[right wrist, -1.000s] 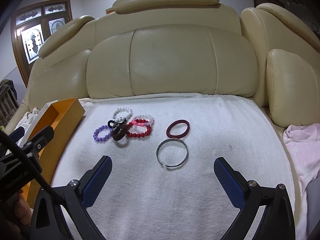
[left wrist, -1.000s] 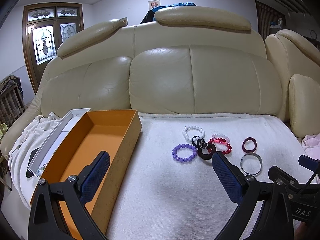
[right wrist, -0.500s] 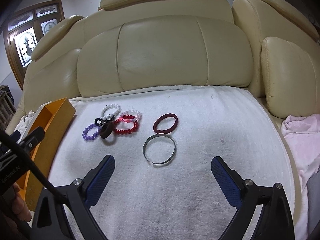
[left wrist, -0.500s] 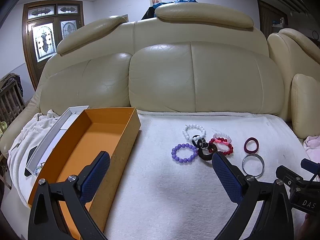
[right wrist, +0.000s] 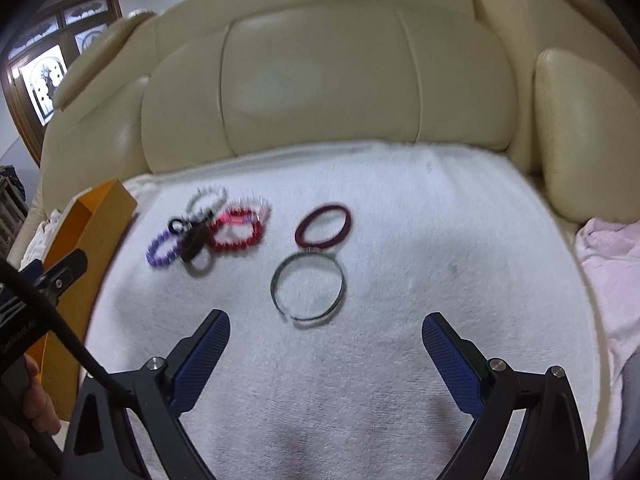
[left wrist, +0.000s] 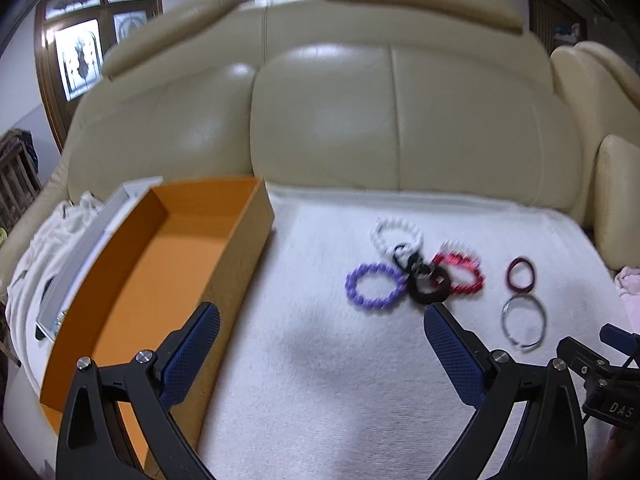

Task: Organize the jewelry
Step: 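Grasp the purple beaded bracelet with the left tool while the right tool grasps the silver bangle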

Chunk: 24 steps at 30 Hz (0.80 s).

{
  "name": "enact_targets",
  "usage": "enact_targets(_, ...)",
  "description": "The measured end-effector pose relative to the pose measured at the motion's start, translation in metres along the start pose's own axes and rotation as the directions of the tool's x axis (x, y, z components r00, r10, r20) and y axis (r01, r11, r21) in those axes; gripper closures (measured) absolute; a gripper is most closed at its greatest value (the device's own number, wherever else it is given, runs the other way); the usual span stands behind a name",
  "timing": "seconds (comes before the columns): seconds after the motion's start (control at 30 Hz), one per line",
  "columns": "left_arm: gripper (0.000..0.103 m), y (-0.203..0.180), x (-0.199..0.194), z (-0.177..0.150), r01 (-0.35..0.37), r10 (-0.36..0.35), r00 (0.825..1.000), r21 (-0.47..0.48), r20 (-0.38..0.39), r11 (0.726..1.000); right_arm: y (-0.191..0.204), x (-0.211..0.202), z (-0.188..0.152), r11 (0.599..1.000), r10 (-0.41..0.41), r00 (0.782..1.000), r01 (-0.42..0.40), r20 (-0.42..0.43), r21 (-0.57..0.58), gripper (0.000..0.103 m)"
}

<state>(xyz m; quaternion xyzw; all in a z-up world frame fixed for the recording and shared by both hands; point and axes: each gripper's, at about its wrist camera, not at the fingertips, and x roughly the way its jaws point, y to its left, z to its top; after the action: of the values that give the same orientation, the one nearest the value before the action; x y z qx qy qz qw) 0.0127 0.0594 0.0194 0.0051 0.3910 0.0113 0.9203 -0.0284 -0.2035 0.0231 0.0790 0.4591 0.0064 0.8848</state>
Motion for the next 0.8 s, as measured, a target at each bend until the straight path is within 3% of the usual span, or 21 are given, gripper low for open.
enact_targets(0.27, 0.001, 0.006, 0.036, -0.002, 0.023, -0.023, 0.995, -0.006, -0.099, 1.000, -0.001, 0.040, 0.003, 1.000, 0.009, 0.996, -0.012, -0.092, -0.029, 0.008)
enact_targets(0.47, 0.001, -0.001, 0.046, -0.002, 0.070, -0.067, 0.988, 0.017, -0.139, 0.997, 0.010, 0.060, 0.004, 0.994, -0.052, 0.994, 0.042, -0.095, -0.097, 0.016)
enact_targets(0.53, 0.001, -0.004, 0.051, -0.001, 0.090, -0.085, 0.985, 0.028, -0.148, 0.996, 0.014, 0.061, 0.002, 0.986, -0.095, 0.993, 0.084, -0.073, -0.142, 0.023)
enact_targets(0.6, 0.001, -0.007, 0.058, 0.000, 0.111, -0.104, 0.981, 0.032, -0.163, 0.993, 0.016, 0.062, 0.000, 0.976, -0.140, 0.989, 0.129, -0.046, -0.175, 0.042)
enact_targets(0.8, 0.004, -0.013, 0.080, 0.007, 0.115, -0.104, 0.977, 0.049, -0.184, 0.992, 0.014, 0.062, 0.001, 0.964, -0.187, 0.982, 0.180, -0.017, -0.197, 0.066)
